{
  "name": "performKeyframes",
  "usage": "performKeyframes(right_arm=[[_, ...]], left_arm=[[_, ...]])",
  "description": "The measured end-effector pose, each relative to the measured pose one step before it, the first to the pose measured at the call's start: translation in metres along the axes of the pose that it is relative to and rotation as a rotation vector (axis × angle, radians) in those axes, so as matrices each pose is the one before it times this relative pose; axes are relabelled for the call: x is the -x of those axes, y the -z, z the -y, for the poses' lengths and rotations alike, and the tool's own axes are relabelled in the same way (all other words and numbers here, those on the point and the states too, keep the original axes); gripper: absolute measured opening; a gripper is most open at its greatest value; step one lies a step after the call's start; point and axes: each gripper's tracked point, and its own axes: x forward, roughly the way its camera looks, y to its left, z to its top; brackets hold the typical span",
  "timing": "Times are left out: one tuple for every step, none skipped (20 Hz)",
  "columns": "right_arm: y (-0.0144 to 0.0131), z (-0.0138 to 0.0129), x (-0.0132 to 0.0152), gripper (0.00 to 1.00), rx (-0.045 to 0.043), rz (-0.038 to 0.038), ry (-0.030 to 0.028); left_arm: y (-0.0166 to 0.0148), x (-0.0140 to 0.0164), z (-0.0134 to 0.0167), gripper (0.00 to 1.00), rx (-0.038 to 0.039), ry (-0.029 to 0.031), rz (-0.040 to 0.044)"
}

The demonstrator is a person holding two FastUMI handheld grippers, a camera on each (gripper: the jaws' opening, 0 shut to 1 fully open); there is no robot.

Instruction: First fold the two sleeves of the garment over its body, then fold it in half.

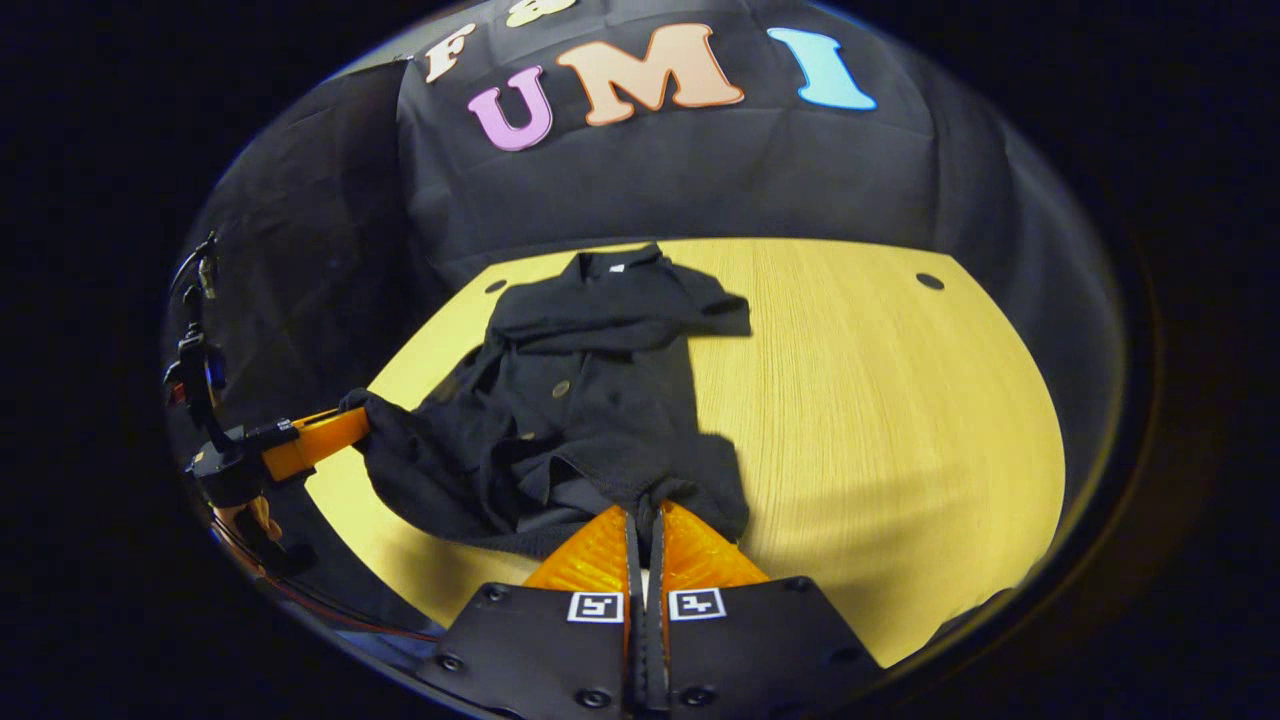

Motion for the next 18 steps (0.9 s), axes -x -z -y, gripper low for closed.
performKeyframes(right_arm=[[-0.01351, 0.00479, -0.00195, 0.02, 0.01738, 0.02007, 0.00744], [-0.01457, 0.00547, -0.00208, 0.02, 0.01426, 0.01858, 0.00685], [-0.01307, 0.00338, -0.0032, 0.02, 0.00745, 0.0171, 0.00523], [-0.01488, 0.00339, -0.00285, 0.02, 0.00543, 0.01804, 0.00654], [-0.01329, 0.0023, -0.0049, 0.02, 0.00733, 0.01705, 0.00956], [-0.01361, 0.00275, -0.00446, 0.02, 0.00807, 0.01254, 0.00974], [-0.01136, 0.00181, -0.0028, 0.02, 0.0071, 0.01317, 0.01118], [-0.01109, 0.0024, -0.00546, 0.02, 0.00578, 0.00887, 0.01304], [-0.01082, 0.00117, -0.00708, 0.02, -0.00053, 0.00986, 0.00949], [-0.01031, -0.00019, -0.00689, 0.02, -0.00523, 0.00807, 0.00633], [-0.00756, 0.00014, -0.00662, 0.02, -0.00567, 0.00716, 0.00802], [-0.0102, 0.00109, -0.0075, 0.02, -0.00566, 0.00629, 0.00792], [-0.01079, -0.00153, -0.00923, 0.02, -0.00439, 0.00787, 0.0092], [-0.01092, -0.0003, -0.00893, 0.02, 0.00094, 0.00727, 0.01039], [-0.00853, 0.00058, -0.00939, 0.02, 0.00161, 0.00676, 0.01106], [-0.00941, 0.00029, -0.01159, 0.02, 0.00065, 0.00869, 0.00895], [-0.00872, -0.00065, -0.01044, 0.02, -0.00248, 0.00619, 0.0071], [-0.00797, -0.00017, -0.01163, 0.02, -0.00359, 0.0045, 0.00671]], left_arm=[[-0.01503, -0.00708, 0.0003, 0.0, -0.00888, -0.00206, 0.02827], [-0.01227, -0.00836, 0.00027, 0.0, -0.00778, 0.00201, 0.01604], [-0.01297, -0.00684, -0.00007, 0.0, -0.00471, 0.00013, 0.0181], [-0.01091, -0.00728, 0.00102, 0.0, 0.0028, 0.00718, 0.01111], [-0.01019, -0.00631, 0.001, 0.0, 0.00431, 0.00923, 0.01267], [-0.00931, -0.00904, -0.00048, 0.0, 0.0056, 0.00523, 0.01038], [-0.01015, -0.00937, -0.00307, 0.0, 0.00737, -0.00036, 0.01254], [-0.01038, -0.00965, -0.00345, 0.0, 0.00647, -0.00383, 0.01466], [-0.00883, -0.00962, -0.00357, 0.0, 0.00696, 0.00089, 0.01094], [-0.00988, -0.0108, -0.00289, 0.0, 0.00542, 0.00122, 0.01402], [-0.00502, -0.01064, -0.00327, 0.0, 0.00331, 0.0054, 0.0058], [-0.00422, -0.01066, -0.00206, 0.0, 0.0001, 0.0025, -0.0016], [-0.00395, -0.01116, -0.00233, 0.0, -0.00167, 0.00469, -0.00415], [-0.00351, -0.0111, -0.00118, 0.0, -0.00524, 0.00535, -0.00208], [-0.00361, -0.01099, -0.0023, 0.0, -0.00539, 0.00283, 0.00076], [-0.0041, -0.01109, -0.00232, 0.0, -0.00472, 0.0006, 0.00314], [-0.00444, -0.01276, -0.00249, 0.0, 0.00047, -0.00028, 0.00353], [-0.00301, -0.01134, -0.0008, 0.0, 0.00221, -0.00065, 0.00278]])
